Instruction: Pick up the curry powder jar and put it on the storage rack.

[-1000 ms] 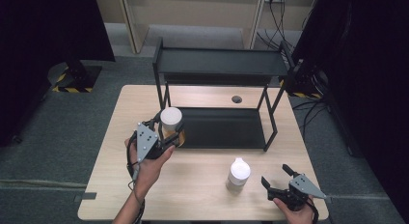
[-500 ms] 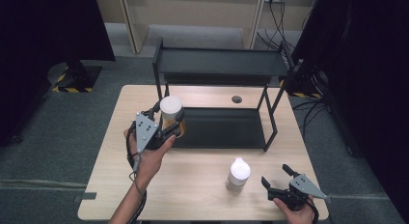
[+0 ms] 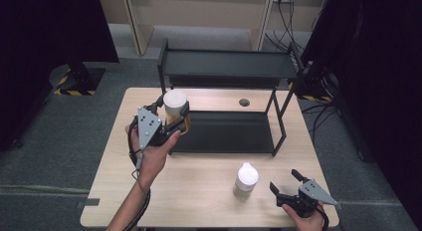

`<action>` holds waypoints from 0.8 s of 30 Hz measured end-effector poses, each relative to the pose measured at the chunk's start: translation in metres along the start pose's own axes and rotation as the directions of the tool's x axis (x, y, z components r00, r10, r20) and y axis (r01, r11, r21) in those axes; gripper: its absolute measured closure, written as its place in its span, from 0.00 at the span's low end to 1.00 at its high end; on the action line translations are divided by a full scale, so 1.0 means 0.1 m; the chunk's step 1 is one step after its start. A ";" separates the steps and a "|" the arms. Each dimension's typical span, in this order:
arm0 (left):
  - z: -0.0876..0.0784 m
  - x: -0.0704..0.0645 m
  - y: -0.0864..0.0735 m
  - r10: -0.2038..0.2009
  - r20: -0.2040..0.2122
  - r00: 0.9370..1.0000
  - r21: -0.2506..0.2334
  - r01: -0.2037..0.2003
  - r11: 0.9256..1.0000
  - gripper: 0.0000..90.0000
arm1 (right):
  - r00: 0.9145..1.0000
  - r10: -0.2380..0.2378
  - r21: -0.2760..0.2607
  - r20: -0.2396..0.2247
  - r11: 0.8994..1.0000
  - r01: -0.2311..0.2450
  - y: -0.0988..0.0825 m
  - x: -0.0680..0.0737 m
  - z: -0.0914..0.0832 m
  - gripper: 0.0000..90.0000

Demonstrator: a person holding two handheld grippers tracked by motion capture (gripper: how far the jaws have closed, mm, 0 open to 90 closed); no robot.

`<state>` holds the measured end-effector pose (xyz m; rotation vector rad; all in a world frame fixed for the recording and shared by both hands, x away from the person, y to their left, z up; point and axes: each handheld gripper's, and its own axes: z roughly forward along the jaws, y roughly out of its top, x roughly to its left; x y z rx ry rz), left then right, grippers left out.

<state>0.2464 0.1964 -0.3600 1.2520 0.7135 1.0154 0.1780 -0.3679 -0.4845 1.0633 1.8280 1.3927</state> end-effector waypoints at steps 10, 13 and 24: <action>0.08 0.00 0.08 0.002 -0.007 1.000 -0.012 -0.002 1.000 0.37 | 1.000 -0.002 0.003 -0.001 1.000 0.002 0.01 0.00 0.00 0.04; 0.12 0.00 0.10 -0.001 -0.011 1.000 -0.017 0.001 1.000 0.37 | 1.000 -0.002 0.002 -0.001 1.000 0.002 0.00 0.00 0.00 0.04; 0.22 -0.01 0.19 -0.003 -0.015 1.000 -0.028 0.003 1.000 0.37 | 1.000 0.000 0.002 -0.001 1.000 0.000 0.00 0.00 0.00 0.04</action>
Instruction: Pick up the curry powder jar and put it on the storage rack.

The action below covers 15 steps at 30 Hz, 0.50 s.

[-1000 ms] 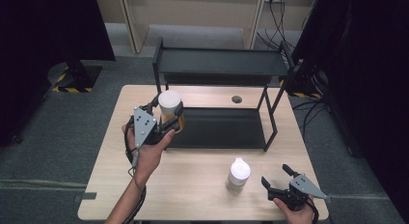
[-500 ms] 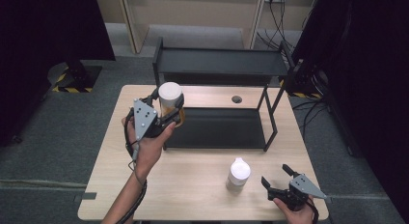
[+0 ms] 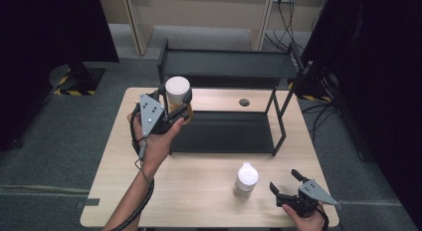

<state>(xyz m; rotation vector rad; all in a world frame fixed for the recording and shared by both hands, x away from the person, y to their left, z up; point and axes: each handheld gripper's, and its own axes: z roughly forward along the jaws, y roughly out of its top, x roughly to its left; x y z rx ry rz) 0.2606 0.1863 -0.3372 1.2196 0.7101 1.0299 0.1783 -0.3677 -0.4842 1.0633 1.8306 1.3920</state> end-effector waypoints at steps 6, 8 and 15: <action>0.06 0.01 0.06 -0.007 -0.008 1.000 -0.007 0.007 1.000 0.37 | 1.000 -0.001 0.001 0.000 1.000 0.001 0.00 0.00 0.00 0.04; 0.08 0.01 0.08 -0.007 -0.010 1.000 -0.008 0.007 1.000 0.37 | 1.000 0.000 0.002 0.000 1.000 0.000 0.00 0.00 0.00 0.04; 0.12 0.01 0.15 -0.002 -0.015 1.000 -0.011 0.002 1.000 0.37 | 1.000 -0.001 0.003 0.000 1.000 0.001 0.00 0.00 0.00 0.04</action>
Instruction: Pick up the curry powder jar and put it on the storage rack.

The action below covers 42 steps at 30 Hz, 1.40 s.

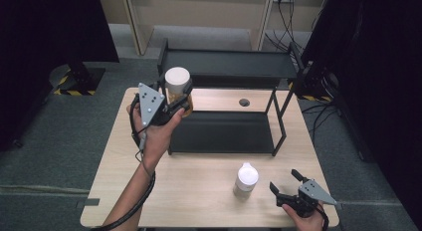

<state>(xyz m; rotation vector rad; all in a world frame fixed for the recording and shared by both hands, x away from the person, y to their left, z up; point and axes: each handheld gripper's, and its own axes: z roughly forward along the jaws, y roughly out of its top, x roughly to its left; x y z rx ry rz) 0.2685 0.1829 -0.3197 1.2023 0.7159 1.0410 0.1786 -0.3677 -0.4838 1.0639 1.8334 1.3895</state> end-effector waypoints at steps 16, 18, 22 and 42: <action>0.12 0.02 0.13 -0.005 -0.017 1.000 -0.010 0.005 1.000 0.37 | 1.000 -0.001 -0.002 0.000 1.000 0.001 0.00 0.00 0.00 0.04; 0.14 0.03 0.16 -0.004 -0.018 1.000 -0.014 0.004 1.000 0.37 | 1.000 -0.001 -0.002 0.000 1.000 0.001 0.00 0.00 0.00 0.04; 0.17 0.03 0.21 -0.003 -0.023 1.000 -0.019 0.002 1.000 0.37 | 1.000 -0.001 -0.003 0.000 1.000 0.001 0.00 0.00 0.00 0.04; 0.28 0.04 0.36 0.000 -0.029 1.000 -0.026 -0.001 1.000 0.37 | 1.000 -0.003 -0.003 0.000 1.000 0.003 -0.01 0.00 0.00 0.04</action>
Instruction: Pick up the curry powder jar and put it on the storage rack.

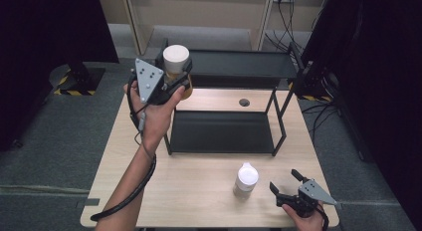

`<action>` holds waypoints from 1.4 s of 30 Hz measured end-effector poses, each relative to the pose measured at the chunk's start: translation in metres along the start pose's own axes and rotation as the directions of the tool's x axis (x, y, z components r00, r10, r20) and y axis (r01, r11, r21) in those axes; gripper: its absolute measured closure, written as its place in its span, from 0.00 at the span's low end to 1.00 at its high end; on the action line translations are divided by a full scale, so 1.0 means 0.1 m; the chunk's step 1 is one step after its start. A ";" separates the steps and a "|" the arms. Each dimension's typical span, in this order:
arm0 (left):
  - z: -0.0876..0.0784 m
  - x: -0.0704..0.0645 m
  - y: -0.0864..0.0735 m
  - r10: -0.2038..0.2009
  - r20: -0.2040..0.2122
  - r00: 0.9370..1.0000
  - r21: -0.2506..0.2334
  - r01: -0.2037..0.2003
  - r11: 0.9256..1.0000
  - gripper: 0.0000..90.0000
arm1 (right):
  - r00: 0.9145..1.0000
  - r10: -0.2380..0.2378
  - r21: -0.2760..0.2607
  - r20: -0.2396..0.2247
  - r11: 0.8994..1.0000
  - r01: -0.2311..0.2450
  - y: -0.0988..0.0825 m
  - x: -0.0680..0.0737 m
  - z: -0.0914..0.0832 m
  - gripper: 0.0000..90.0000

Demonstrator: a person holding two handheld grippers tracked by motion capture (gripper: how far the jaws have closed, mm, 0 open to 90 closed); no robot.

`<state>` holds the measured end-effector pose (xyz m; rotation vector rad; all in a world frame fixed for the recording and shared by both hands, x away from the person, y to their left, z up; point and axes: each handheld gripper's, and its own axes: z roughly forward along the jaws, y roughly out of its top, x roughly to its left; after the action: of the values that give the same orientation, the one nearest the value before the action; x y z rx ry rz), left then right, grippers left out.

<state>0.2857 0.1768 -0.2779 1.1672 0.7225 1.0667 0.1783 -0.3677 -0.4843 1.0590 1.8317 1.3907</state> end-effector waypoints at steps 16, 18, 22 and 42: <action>0.11 0.02 0.12 -0.009 -0.009 1.000 -0.006 0.009 1.000 0.37 | 1.000 0.000 0.001 0.000 1.000 0.000 0.00 0.00 0.00 0.04; 0.13 0.02 0.13 -0.009 -0.010 1.000 -0.007 0.009 1.000 0.37 | 1.000 -0.001 0.001 0.000 1.000 0.001 0.00 0.00 0.00 0.04; 0.16 0.03 0.14 -0.009 -0.014 1.000 -0.007 0.009 1.000 0.37 | 1.000 0.000 0.000 0.000 1.000 0.000 0.00 0.00 0.00 0.04; 0.42 0.07 0.24 0.007 -0.039 0.999 0.003 -0.007 1.000 0.37 | 1.000 -0.003 -0.001 0.000 1.000 0.003 0.00 0.01 0.00 0.04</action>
<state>0.3191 0.1692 -0.2428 1.1546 0.7511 1.0973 0.1780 -0.3672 -0.4844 1.0549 1.8320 1.3896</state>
